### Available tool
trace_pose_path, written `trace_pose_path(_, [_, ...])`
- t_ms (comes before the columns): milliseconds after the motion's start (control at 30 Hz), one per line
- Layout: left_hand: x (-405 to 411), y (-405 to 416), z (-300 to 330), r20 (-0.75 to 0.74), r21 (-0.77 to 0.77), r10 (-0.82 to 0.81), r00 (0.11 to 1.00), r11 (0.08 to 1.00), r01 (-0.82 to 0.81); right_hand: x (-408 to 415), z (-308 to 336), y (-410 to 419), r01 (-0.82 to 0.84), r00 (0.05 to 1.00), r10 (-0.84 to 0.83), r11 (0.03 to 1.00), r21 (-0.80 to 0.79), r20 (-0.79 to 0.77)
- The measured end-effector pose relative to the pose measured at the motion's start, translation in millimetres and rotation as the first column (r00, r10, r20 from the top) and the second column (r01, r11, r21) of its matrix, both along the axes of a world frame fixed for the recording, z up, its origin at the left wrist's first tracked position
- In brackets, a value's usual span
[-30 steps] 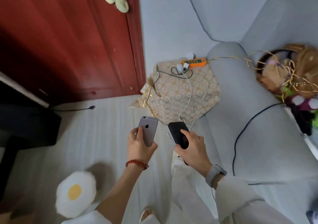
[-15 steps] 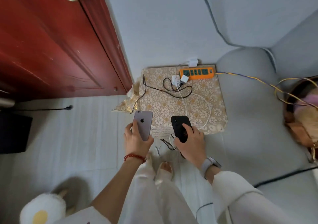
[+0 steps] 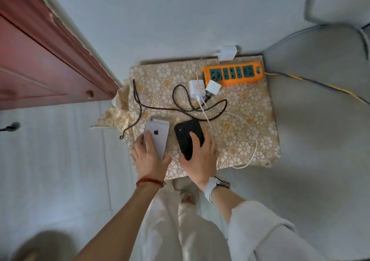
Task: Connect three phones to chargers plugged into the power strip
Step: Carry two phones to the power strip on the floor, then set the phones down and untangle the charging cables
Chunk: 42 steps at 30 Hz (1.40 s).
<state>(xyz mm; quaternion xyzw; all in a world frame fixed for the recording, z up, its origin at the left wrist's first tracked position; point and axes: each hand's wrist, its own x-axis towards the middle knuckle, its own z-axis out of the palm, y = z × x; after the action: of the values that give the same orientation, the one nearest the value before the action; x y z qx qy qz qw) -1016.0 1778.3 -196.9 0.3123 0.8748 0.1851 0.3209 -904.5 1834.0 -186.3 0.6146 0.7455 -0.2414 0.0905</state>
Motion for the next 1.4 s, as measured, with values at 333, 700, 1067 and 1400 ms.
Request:
trace_pose_path(333, [15.0,8.9,-7.1,-0.113,-0.180,-0.016,0.993,0.984,-0.005,1.6,-6.4,10.3,-0.034,0.999,0.034,0.999,-0.040,0.002])
trace_pose_path(700, [33.8,22.7,8.2,-0.134,-0.302,0.092,0.987,0.944,-0.130,50.8,13.5,62.3,-0.307,0.914,0.262,0.946,-0.105,-0.310])
trace_pose_path(1067, [114.1,38.4,27.0,0.080,0.119,0.149,0.986,0.980,-0.158,70.3,12.9,95.2,-0.160,0.926,-0.046,0.851,-0.500,-0.375])
trace_pose_path(1400, [107.3,24.3,61.9,0.808,-0.148,0.348,0.475,0.901,-0.408,59.1,70.4,135.1,0.019,0.533,-0.709,0.555,-0.832,-0.461])
